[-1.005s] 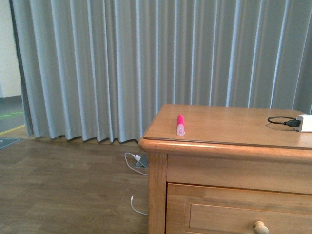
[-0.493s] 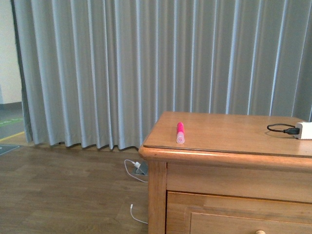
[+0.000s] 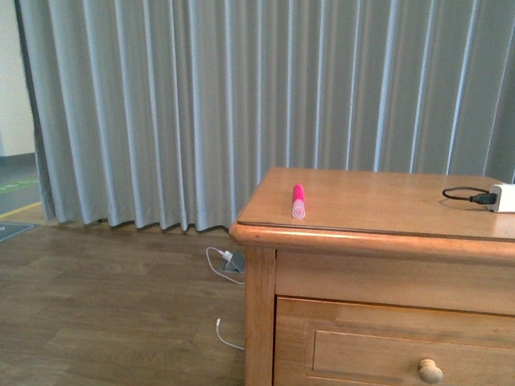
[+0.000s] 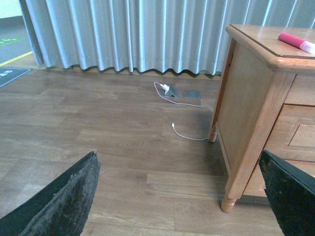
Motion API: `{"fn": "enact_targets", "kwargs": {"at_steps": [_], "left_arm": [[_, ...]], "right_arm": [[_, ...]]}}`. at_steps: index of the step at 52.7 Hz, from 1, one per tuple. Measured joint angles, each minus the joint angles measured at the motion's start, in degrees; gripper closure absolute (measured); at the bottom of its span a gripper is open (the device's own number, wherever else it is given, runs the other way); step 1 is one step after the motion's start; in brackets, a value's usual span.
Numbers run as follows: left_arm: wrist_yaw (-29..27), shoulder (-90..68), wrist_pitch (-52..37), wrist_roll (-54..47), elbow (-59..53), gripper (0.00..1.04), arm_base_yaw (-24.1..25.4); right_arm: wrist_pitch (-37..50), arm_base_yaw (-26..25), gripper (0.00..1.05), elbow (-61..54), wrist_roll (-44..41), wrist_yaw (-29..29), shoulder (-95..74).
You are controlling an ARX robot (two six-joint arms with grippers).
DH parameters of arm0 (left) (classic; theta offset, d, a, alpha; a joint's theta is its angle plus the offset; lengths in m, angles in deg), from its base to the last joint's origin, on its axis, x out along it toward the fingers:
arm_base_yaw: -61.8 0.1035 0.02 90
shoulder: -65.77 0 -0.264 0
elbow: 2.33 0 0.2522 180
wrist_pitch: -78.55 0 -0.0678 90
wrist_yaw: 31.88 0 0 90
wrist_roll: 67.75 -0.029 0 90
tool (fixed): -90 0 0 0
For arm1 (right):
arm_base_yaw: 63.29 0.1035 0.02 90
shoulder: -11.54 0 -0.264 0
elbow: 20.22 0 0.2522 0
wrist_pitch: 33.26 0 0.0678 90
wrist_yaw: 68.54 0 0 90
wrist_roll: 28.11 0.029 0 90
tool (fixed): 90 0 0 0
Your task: Place pink marker in drawer with both arms
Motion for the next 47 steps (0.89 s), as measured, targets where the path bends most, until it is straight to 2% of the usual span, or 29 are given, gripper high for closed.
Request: {"fn": "enact_targets", "kwargs": {"at_steps": [11, 20, 32, 47], "left_arm": [[0.00, 0.00, 0.00, 0.00, 0.00, 0.06, 0.00], [0.00, 0.00, 0.00, 0.00, 0.00, 0.06, 0.00], [0.02, 0.00, 0.00, 0.00, 0.00, 0.06, 0.00], [0.00, 0.00, 0.00, 0.00, 0.00, 0.06, 0.00]], "right_arm": [[17.42, 8.66, 0.08, 5.79, -0.15, 4.17, -28.48], [25.92, 14.16, 0.08, 11.34, -0.55, 7.43, -47.01], [33.14, 18.05, 0.08, 19.85, -0.20, 12.52, -66.99], [34.86, 19.61, 0.08, 29.53, -0.17, 15.58, -82.97]]}}
